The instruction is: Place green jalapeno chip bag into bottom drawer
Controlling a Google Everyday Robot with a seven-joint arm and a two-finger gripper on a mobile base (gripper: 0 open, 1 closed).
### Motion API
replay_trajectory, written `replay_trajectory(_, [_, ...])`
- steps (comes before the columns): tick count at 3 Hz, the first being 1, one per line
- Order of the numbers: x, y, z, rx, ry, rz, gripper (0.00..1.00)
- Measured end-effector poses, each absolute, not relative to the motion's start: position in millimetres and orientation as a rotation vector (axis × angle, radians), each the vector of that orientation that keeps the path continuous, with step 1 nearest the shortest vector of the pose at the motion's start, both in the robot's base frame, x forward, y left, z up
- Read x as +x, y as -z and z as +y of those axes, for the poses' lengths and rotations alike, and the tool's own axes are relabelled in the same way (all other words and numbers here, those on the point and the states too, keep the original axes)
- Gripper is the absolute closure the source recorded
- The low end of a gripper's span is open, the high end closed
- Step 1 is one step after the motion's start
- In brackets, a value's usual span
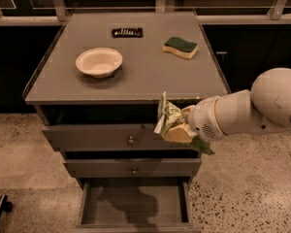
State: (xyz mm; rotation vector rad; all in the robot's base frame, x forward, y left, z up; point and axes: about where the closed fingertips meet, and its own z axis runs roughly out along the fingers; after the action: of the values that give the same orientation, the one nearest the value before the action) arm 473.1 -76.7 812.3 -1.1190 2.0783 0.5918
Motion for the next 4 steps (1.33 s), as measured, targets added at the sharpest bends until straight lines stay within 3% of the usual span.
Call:
replay_trajectory(2, [464,-765,-82,-1.022,-0.650,2.119,1.00])
replay_trajectory(4, [444,-583,-102,-0.694,-0.813,2.268,1.00])
